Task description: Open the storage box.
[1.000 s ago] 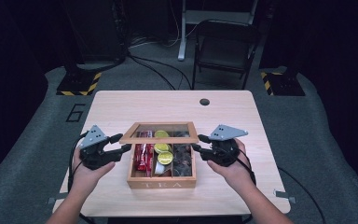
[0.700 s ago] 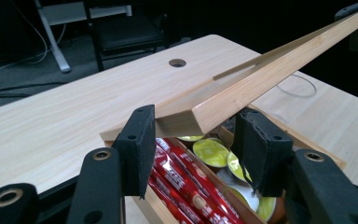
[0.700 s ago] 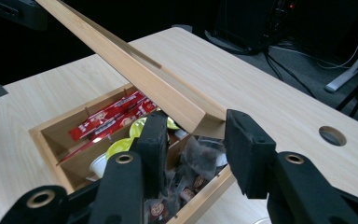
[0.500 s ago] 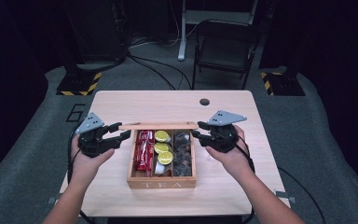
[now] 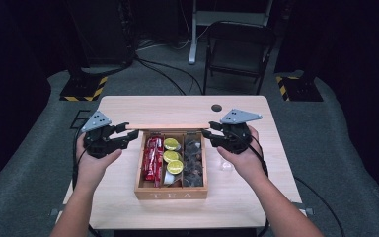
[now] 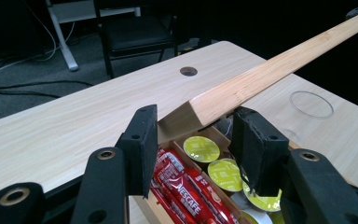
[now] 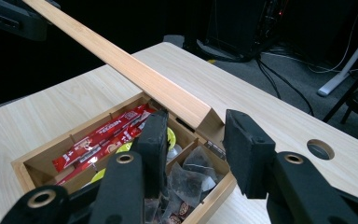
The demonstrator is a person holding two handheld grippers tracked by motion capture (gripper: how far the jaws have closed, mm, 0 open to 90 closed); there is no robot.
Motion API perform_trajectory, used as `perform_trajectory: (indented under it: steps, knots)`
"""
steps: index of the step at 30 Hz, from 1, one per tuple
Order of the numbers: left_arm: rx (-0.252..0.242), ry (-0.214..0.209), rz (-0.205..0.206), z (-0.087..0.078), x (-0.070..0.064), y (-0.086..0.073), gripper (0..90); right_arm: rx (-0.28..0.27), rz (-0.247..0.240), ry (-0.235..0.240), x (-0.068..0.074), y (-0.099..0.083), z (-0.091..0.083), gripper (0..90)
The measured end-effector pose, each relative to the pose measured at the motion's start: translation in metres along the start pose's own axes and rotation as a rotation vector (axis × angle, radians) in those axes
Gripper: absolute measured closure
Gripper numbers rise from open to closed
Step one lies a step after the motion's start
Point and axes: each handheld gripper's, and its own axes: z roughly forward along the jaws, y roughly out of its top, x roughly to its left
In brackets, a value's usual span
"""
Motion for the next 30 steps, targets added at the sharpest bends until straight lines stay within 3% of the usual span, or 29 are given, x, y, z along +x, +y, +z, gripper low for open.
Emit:
perform_trajectory:
  steps: [11, 14, 20, 23, 29, 30]
  knots:
    - [-0.019, 0.014, -0.011, 0.001, 0.000, 0.002, 51.7, -0.014, -0.003, -0.012, -0.001, 0.000, 0.002, 57.4]
    - [-0.020, 0.007, -0.005, 0.001, 0.001, 0.001, 51.7, -0.022, 0.030, -0.013, 0.001, -0.006, 0.001, 56.8]
    - [-0.027, 0.006, -0.010, 0.001, 0.001, 0.000, 51.6, -0.042, 0.024, -0.041, 0.010, -0.021, -0.003, 54.6]
    - [-0.029, 0.004, -0.012, 0.001, 0.001, -0.001, 51.6, -0.054, 0.035, -0.033, 0.015, -0.031, -0.004, 53.2]
    - [-0.034, 0.001, -0.013, 0.001, 0.001, -0.002, 51.6, -0.021, 0.023, -0.011, 0.024, -0.046, 0.009, 51.6]
    - [-0.035, 0.001, -0.013, 0.001, 0.001, -0.002, 51.6, -0.014, 0.000, -0.010, 0.027, -0.048, 0.013, 51.6]
